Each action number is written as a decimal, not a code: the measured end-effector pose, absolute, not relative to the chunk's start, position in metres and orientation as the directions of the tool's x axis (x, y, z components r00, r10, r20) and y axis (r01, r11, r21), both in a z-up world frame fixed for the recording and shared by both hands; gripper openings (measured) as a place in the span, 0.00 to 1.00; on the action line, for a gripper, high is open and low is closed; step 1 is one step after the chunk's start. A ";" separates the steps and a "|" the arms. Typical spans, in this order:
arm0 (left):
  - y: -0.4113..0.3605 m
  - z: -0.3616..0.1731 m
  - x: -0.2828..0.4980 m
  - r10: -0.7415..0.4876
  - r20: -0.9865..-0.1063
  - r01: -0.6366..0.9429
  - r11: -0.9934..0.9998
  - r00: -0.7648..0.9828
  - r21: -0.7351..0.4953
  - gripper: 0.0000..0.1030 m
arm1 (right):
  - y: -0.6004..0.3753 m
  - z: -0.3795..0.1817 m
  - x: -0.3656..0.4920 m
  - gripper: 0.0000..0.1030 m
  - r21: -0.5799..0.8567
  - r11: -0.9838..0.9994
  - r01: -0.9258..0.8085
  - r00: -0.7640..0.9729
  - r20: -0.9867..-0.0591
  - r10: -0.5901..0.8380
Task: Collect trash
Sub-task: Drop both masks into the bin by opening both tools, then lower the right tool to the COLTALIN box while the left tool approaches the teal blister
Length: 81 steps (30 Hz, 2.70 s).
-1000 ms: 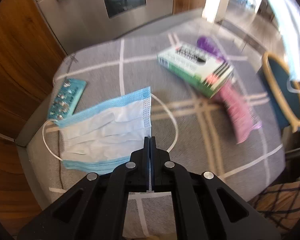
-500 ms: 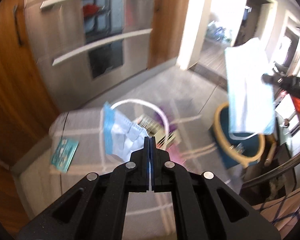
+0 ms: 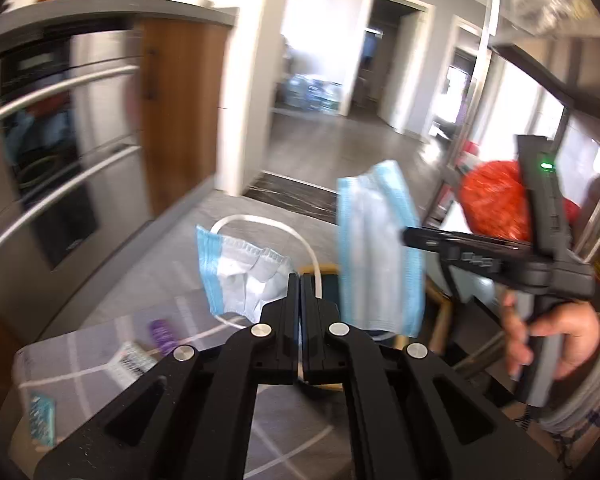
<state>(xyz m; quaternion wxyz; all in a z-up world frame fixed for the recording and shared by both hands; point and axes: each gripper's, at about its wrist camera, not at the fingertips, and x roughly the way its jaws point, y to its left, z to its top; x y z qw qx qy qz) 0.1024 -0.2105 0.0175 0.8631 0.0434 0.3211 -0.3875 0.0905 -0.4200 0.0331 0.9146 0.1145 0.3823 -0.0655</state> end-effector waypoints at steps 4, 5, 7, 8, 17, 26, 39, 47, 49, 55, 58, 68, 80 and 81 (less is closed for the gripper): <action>-0.244 -0.005 0.115 -0.725 -0.584 0.770 0.588 0.365 -0.249 0.01 | -0.439 0.012 0.100 0.04 0.142 0.955 0.260 0.641 -0.765 -0.061; -0.252 -0.012 0.118 -0.728 -0.592 0.775 0.577 0.346 -0.256 0.01 | -0.447 0.004 0.103 0.04 0.142 0.948 0.286 0.616 -0.785 -0.068; -0.269 -0.025 0.125 -0.726 -0.610 0.782 0.564 0.317 -0.265 0.01 | -0.461 -0.010 0.108 0.04 0.154 0.934 0.323 0.576 -0.815 -0.065; -0.278 -0.033 0.130 -0.725 -0.619 0.788 0.555 0.302 -0.266 0.01 | -0.465 -0.014 0.109 0.04 0.148 0.930 0.337 0.561 -0.825 -0.072; -0.310 -0.099 0.142 -0.631 -0.732 0.797 0.567 0.258 -0.208 0.00 | -0.474 -0.059 0.121 0.04 0.059 0.923 0.380 0.420 -0.900 -0.115; -0.303 -0.127 0.141 -0.539 -0.803 0.801 0.583 0.254 -0.137 0.01 | -0.476 -0.084 0.127 0.33 0.059 0.914 0.400 0.332 -0.939 -0.085; -0.274 -0.124 0.139 -0.512 -0.808 0.763 0.634 0.292 -0.126 0.40 | -0.478 -0.071 0.125 0.59 0.113 0.891 0.439 0.392 -0.917 -0.076; -0.230 -0.117 0.120 -0.451 -0.796 0.717 0.696 0.404 -0.030 0.83 | -0.457 -0.054 0.133 0.85 0.231 0.890 0.394 0.489 -0.872 0.010; -0.214 -0.119 0.120 -0.420 -0.801 0.691 0.722 0.427 -0.010 0.86 | -0.447 -0.050 0.136 0.87 0.245 0.895 0.372 0.503 -0.864 0.027; -0.167 -0.118 0.127 -0.353 -0.803 0.607 0.794 0.480 0.014 0.91 | -0.405 -0.038 0.147 0.90 0.253 0.924 0.286 0.548 -0.834 0.059; -0.139 -0.114 0.131 -0.326 -0.794 0.555 0.832 0.512 0.017 0.92 | -0.386 -0.037 0.153 0.90 0.244 0.937 0.249 0.545 -0.835 0.073; -0.056 -0.122 0.150 -0.215 -0.806 0.383 0.923 0.552 0.016 0.92 | -0.322 -0.056 0.185 0.90 0.208 0.966 0.152 0.483 -0.869 0.112; 0.001 -0.133 0.159 -0.136 -0.819 0.250 0.968 0.558 0.010 0.92 | -0.256 -0.088 0.218 0.90 0.168 0.985 0.046 0.414 -0.900 0.134; 0.005 -0.134 0.160 -0.128 -0.819 0.239 0.971 0.560 0.012 0.92 | -0.253 -0.090 0.220 0.90 0.179 0.983 0.041 0.408 -0.901 0.147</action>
